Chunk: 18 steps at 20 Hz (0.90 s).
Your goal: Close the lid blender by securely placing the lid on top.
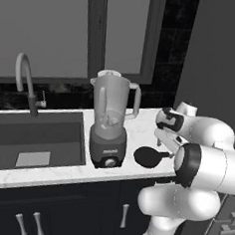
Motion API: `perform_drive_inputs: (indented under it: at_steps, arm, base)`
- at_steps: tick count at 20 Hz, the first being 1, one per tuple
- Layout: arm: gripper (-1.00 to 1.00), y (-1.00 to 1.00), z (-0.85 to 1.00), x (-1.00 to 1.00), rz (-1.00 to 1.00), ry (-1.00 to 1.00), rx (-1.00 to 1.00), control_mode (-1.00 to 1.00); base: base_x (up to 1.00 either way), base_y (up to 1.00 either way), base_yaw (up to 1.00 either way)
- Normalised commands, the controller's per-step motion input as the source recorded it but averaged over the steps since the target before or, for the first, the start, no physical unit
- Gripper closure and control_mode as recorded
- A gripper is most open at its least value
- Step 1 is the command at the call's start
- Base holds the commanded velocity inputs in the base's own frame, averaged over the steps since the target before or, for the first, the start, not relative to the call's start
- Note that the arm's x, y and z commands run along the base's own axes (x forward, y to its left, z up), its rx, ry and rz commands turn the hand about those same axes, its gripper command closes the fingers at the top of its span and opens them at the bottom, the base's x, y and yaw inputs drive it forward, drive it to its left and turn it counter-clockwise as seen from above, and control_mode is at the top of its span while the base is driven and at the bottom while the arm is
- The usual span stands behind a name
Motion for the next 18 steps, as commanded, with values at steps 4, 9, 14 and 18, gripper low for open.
perform_drive_inputs:
  at_steps: [4, 9, 14, 18]
  arm:
    - [-1.00, -0.30, -0.32, 0.08, -0.02, 0.00, 0.00, -1.00]
    - [-1.00, -0.34, -0.07, 0.00, 0.00, 0.00, 0.00, -1.00]
    - [-1.00, -0.03, 0.00, 0.00, 0.00, 0.00, 0.00, -1.00]
    - [-1.00, 0.07, 0.00, 0.00, -0.01, 0.00, 0.00, -1.00]
  base:
    - [0.00, 0.00, 0.00]
    - [0.00, 0.00, 0.00]
    - [0.00, 0.00, 0.00]
    - [0.00, 0.00, 0.00]
